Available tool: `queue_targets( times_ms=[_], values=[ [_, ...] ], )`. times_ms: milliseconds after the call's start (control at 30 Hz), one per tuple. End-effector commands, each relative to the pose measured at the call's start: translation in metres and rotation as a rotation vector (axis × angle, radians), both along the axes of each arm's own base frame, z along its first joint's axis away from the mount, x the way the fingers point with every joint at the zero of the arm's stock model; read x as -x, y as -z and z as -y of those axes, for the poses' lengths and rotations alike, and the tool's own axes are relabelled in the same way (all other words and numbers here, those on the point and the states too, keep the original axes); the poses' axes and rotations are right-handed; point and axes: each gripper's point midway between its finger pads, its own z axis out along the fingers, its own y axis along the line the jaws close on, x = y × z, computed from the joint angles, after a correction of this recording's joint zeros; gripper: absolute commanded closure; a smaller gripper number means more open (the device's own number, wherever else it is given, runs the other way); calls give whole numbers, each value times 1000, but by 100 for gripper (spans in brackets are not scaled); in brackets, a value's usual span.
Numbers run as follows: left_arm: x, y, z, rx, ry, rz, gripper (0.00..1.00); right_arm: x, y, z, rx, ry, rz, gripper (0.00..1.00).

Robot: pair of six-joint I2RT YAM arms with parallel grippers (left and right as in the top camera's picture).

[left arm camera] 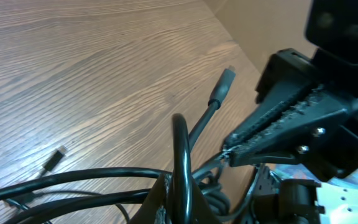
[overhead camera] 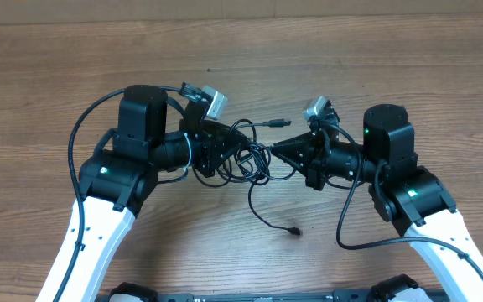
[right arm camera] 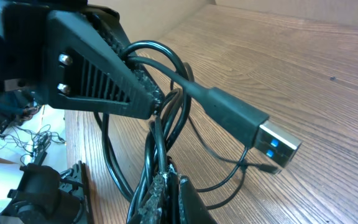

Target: Untangle cables

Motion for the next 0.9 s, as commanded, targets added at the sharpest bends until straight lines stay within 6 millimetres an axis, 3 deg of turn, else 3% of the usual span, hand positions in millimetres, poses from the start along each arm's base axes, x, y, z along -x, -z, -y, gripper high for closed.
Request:
queue_targets(
  times_ms=[0, 267, 500, 533, 567, 600, 667, 700, 767, 867],
  values=[
    [-12, 2, -12, -55, -110, 0, 96, -5, -10, 3, -11, 43, 7, 96],
    [-29, 29, -49, -146, -435, -177, 96, -35, 0, 24, 6, 308, -107, 96],
    [-30, 32, -53, -153, -465, -191, 96, -42, 3, 31, 3, 379, -136, 96],
    [-30, 32, -53, -153, -465, -191, 96, -42, 3, 31, 3, 379, -136, 92],
    [-30, 32, -53, -153, -464, -190, 96, -42, 3, 31, 3, 379, -136, 70],
    [-30, 31, -52, -154, -458, -186, 96, -42, 3, 31, 3, 379, -136, 55],
    [-29, 31, -51, -161, -437, -171, 96, -42, 3, 31, 3, 379, -136, 38],
    [-29, 31, -50, -164, -423, -162, 96, -42, 3, 31, 3, 379, -136, 24],
    [-27, 30, -47, -165, -392, -146, 96, -42, 3, 31, 3, 379, -136, 15],
    [-25, 29, -45, -166, -363, -132, 96, -42, 3, 31, 3, 379, -136, 11]
  ],
)
